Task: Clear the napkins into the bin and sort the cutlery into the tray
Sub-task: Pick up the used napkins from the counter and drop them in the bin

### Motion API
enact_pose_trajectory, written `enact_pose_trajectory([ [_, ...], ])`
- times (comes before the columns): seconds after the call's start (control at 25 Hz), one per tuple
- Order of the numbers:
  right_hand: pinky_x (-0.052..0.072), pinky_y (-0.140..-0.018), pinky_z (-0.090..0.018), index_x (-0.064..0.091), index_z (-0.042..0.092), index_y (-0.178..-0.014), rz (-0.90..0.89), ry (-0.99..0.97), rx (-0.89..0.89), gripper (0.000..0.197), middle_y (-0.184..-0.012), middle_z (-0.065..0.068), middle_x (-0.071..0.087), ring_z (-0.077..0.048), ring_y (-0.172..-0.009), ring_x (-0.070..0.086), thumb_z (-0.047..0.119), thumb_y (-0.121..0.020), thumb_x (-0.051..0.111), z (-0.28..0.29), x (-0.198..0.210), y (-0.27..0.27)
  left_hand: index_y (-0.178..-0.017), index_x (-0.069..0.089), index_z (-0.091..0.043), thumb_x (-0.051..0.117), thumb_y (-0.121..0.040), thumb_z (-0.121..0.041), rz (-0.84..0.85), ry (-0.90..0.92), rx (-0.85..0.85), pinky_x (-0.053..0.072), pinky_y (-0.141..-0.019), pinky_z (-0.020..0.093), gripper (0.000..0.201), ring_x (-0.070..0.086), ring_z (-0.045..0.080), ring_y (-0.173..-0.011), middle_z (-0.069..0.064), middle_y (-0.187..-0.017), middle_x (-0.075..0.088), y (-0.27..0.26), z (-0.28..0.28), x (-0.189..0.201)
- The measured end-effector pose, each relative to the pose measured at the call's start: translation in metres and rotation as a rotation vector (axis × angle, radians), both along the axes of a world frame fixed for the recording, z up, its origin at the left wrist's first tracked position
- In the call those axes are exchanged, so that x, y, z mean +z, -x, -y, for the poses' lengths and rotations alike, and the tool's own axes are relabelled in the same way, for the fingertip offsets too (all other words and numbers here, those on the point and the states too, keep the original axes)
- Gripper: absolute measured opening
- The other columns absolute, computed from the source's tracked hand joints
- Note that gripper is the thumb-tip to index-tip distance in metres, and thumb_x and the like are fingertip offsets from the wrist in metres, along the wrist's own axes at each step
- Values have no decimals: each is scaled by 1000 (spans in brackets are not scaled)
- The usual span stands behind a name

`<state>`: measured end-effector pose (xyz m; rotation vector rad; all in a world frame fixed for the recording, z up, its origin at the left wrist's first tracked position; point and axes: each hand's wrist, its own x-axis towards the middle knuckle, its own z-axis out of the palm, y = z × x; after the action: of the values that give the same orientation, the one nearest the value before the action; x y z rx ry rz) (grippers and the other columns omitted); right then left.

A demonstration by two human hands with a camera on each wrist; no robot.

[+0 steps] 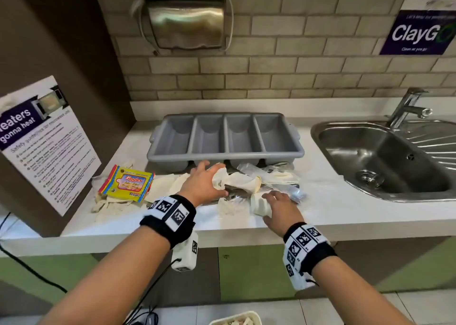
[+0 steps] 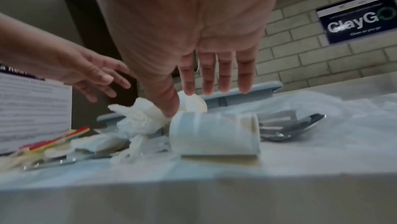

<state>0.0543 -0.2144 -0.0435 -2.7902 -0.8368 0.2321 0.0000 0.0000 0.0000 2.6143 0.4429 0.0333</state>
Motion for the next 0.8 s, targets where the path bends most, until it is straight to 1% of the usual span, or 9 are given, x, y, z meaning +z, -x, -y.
enact_pose_trajectory([
  [0.08,30,-112,-40,30,20,-139,-7,73,-4,63,-149,-5,31,-25,-137,28,19,-83,58,-4,-8,-3,-141,27,-40,73,-71,-40,-120,-90,-48,30,-112,43,84,23,36,-138,7,-154,14,-14,-2,-5],
  [0.16,29,-113,-43,23,22,-142,-13,111,2,68,-151,-3,26,-26,-138,25,18,-83,57,-6,-19,-5,-142,23,-41,72,-73,-38,-206,-126,-47,30,-112,45,85,22,37,-139,6,-156,10,-28,-7,-13],
  [0.24,31,-111,-44,18,26,-144,-20,115,-10,71,-152,0,25,-28,-136,26,15,-84,55,-7,-24,-12,-142,25,-39,69,-76,-35,-238,-166,-31,33,-111,45,79,28,37,-136,7,-155,17,-39,-12,-21],
  [0.28,33,-110,-44,18,28,-144,-17,122,-17,73,-151,1,25,-30,-134,27,13,-83,55,-8,-27,-15,-140,27,-37,67,-77,-33,-234,-189,-26,36,-109,44,75,34,36,-133,9,-151,25,-44,-15,-25],
  [0.36,37,-106,-44,18,30,-143,-34,143,-27,75,-150,1,26,-34,-131,30,15,-82,59,-11,-28,-21,-139,32,-33,66,-77,-30,-204,-198,-13,42,-103,42,71,46,33,-124,12,-137,43,-49,-19,-31],
  [0.44,39,-104,-44,20,28,-142,-95,151,-38,78,-148,-1,27,-38,-129,31,18,-79,64,-15,-30,-27,-137,36,-31,63,-79,-23,-169,-153,8,45,-99,40,64,51,31,-119,12,-129,52,-52,-20,-38],
  [0.56,41,-99,-45,23,25,-139,-87,139,-40,76,-147,-1,31,-40,-124,36,15,-75,63,-21,-33,-32,-128,50,-29,47,-83,-4,-73,8,105,51,-93,38,51,60,32,-107,14,-122,61,-56,-27,-47],
  [0.68,39,-101,-44,24,18,-139,-33,127,-68,71,-145,-3,37,-39,-123,37,14,-76,59,-22,-37,-32,-113,62,-14,46,-85,-1,59,195,194,50,-92,37,35,63,34,-101,18,-114,66,-59,-35,-48],
  [0.8,43,-99,-45,26,16,-138,79,118,-47,65,-142,-5,43,-37,-122,39,7,-80,53,-19,-38,-31,-106,66,-2,46,-86,1,197,241,253,47,-88,34,28,64,34,-98,21,-106,69,-55,-42,-37],
])
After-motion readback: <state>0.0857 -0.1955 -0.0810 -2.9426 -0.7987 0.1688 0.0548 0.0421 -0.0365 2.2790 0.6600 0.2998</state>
